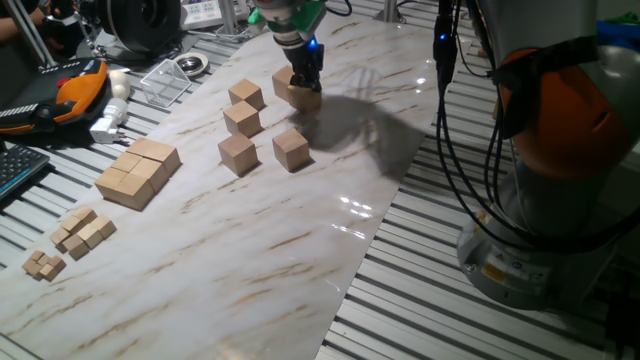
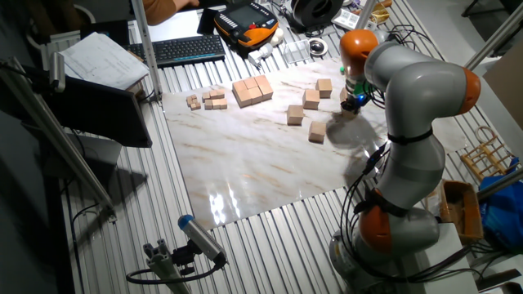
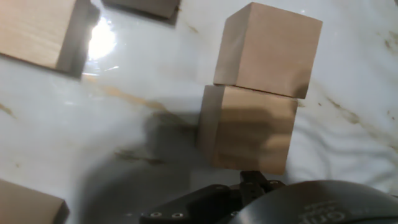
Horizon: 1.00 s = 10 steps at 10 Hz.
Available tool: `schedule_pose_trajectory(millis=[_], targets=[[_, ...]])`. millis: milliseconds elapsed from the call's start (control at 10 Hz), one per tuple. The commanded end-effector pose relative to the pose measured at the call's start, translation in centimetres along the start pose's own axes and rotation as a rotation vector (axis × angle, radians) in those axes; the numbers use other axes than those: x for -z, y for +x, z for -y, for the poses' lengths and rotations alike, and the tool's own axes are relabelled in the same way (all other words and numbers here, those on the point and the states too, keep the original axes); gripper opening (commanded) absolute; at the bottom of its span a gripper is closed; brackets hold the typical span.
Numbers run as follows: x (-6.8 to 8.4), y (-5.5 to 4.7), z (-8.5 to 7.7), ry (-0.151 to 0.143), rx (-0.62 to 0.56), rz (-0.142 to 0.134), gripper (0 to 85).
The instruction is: Stack the blocks into a pyramid shape
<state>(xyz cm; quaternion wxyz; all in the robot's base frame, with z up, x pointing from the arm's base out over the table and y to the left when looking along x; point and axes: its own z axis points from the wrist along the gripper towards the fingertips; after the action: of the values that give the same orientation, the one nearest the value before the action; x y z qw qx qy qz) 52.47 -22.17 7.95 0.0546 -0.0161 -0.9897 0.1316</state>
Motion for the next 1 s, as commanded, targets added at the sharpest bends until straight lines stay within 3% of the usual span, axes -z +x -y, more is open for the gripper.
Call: schedule_pose_trajectory(millis=[0,100,300,500,900], targets=[[0.1,0.1,-0.1,-0.004,0.003,-0.003,0.0],[0.6,0.2,-0.5,-0.025,-0.005,-0.024,0.0],[1.8,0.3,-1.8,-0.024,-0.030,-0.044,0.0],[1.9,-0.1,-3.4,-0.005,-0.061,-0.031,0.0],[1.4,-1.1,-3.9,-0.012,-0.065,-0.021,0.0]])
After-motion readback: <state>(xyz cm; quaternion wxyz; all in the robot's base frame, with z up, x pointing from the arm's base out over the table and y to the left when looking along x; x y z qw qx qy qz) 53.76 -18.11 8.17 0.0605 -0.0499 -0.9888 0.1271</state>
